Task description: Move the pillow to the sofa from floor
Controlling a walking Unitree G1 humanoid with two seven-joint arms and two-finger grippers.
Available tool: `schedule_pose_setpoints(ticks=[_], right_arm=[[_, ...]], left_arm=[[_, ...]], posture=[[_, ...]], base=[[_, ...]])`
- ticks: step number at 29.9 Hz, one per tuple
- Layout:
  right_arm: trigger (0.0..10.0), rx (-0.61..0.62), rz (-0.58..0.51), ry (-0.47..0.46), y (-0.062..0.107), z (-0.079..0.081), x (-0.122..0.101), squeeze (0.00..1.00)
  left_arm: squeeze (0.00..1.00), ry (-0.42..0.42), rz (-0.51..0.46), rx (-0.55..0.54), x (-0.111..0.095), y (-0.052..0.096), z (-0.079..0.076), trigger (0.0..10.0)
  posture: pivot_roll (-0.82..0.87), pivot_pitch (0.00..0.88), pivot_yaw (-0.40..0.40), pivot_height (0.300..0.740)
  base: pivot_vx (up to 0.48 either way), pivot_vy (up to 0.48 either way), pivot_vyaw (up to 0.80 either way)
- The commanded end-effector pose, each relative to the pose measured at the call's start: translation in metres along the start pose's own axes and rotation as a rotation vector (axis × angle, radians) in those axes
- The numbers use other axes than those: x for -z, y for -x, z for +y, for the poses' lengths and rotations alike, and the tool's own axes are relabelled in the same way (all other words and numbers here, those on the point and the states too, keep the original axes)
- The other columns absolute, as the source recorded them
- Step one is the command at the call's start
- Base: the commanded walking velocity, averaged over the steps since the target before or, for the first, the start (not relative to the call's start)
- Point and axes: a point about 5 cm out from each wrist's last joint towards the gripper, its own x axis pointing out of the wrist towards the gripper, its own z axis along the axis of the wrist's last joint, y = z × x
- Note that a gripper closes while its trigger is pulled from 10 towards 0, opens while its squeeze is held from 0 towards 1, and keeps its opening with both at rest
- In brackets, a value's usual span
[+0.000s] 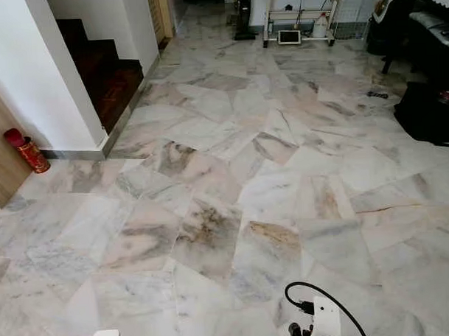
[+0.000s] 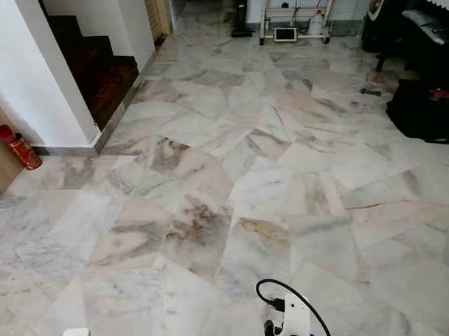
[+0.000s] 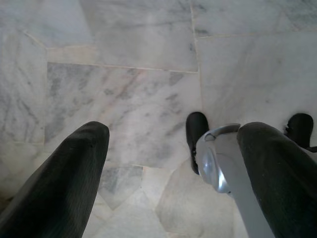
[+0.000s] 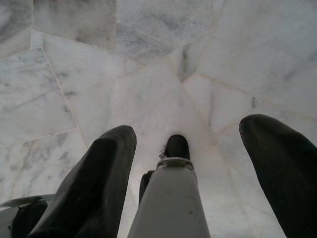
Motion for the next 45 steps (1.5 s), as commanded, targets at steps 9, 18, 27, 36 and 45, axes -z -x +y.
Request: schedule_pose_setpoints(ticks=[9, 18, 27, 36, 45], right_arm=[[10.0, 0.007, 0.013, 0.028, 0.0006, -0.0044, 0.0038, 0.00], [10.0, -0.004, 0.001, 0.039, 0.0002, -0.0028, 0.0004, 0.00], [10.0, 0.005, 0.004, 0.034, 0.0004, -0.0054, 0.0011, 0.00], [10.0, 0.004, 0.002, 0.045, 0.0005, -0.0064, 0.0012, 0.00], [10.0, 0.007, 0.007, 0.052, 0.0006, -0.0072, 0.0018, 0.00]], left_arm=[[0.00, -0.004, 0.031, -0.001, 0.0095, 0.0016, -0.0018, 10.0], [0.00, 0.018, 0.024, -0.005, 0.0074, 0.0012, -0.0009, 10.0], [0.00, 0.026, 0.031, 0.000, 0.0090, 0.0013, -0.0029, 10.0], [0.00, 0.029, 0.035, -0.001, 0.0102, 0.0016, -0.0032, 10.0], [0.00, 0.035, 0.035, -0.001, 0.0110, 0.0017, -0.0035, 10.0]], posture=[[-0.04, 0.000, -0.006, 0.740], [-0.04, 0.000, 0.001, 0.740], [-0.05, 0.000, -0.001, 0.740], [-0.05, 0.000, 0.005, 0.740], [-0.05, 0.000, 0.002, 0.740]], base=[[0.000, 0.000, 0.00], [0.000, 0.000, 0.00], [0.000, 0.000, 0.00], [0.000, 0.000, 0.00], [0.000, 0.000, 0.00]])
